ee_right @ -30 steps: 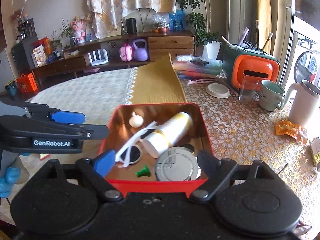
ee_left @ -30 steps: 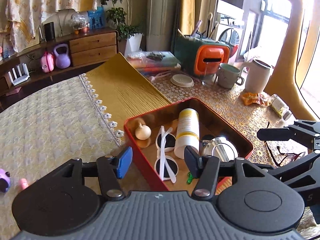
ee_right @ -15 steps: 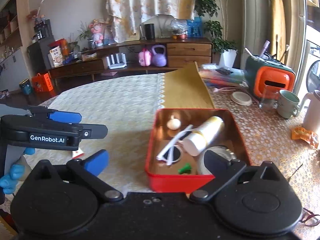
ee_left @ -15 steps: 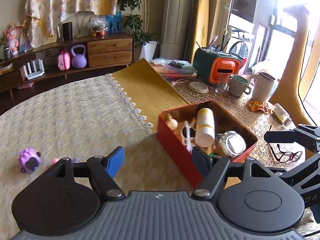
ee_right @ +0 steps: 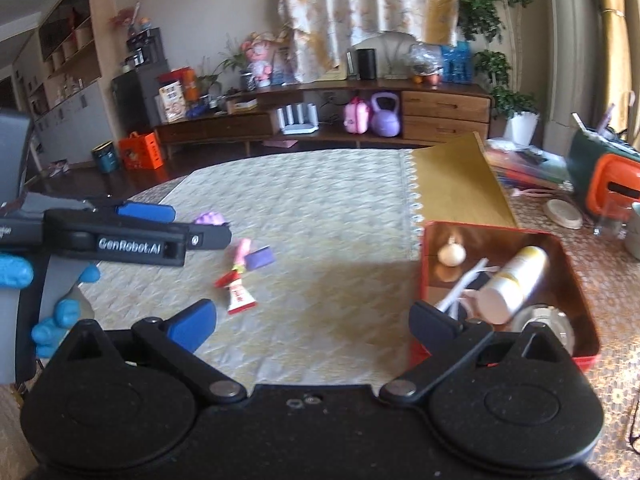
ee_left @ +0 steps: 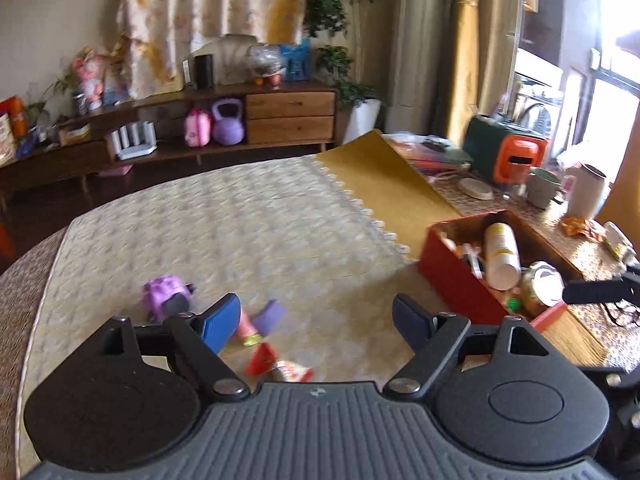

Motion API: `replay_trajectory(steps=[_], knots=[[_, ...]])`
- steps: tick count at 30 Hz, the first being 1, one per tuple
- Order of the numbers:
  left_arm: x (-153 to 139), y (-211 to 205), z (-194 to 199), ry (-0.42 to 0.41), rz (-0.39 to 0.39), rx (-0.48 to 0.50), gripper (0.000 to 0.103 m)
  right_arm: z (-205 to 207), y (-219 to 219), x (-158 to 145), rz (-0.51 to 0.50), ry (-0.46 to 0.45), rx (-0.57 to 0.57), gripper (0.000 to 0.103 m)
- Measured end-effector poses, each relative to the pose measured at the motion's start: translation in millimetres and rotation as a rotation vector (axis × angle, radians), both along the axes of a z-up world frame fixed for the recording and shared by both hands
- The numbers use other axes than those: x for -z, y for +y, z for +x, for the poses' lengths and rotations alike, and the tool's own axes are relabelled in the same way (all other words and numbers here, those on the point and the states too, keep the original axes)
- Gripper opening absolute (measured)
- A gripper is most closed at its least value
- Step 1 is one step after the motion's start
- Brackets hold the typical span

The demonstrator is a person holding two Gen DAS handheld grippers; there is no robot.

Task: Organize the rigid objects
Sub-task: 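Withdraw both tools up and away from the red tin, then grasp the pink tube with the left gripper while the right grasps the red snack packet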

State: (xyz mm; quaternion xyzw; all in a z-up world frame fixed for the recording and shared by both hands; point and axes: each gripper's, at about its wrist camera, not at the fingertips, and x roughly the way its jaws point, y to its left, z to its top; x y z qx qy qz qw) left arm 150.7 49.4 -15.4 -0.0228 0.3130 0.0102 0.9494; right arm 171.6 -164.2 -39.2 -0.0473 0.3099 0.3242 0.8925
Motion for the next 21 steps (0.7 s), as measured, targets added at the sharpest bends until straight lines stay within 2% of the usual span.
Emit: replay_trajectory(steps=[11, 21], knots=[[25.2, 44.3, 7.4, 0.055, 0.003, -0.103, 0.083, -3.8, 49.2, 20.7, -0.091, -0.012, -0.096, 0.103], [58.8, 58.3, 25.6, 0.118, -0.011, -0.151, 0.083, 8.1, 83.1, 46.3, -0.155, -0.021, -0.168, 0.102]])
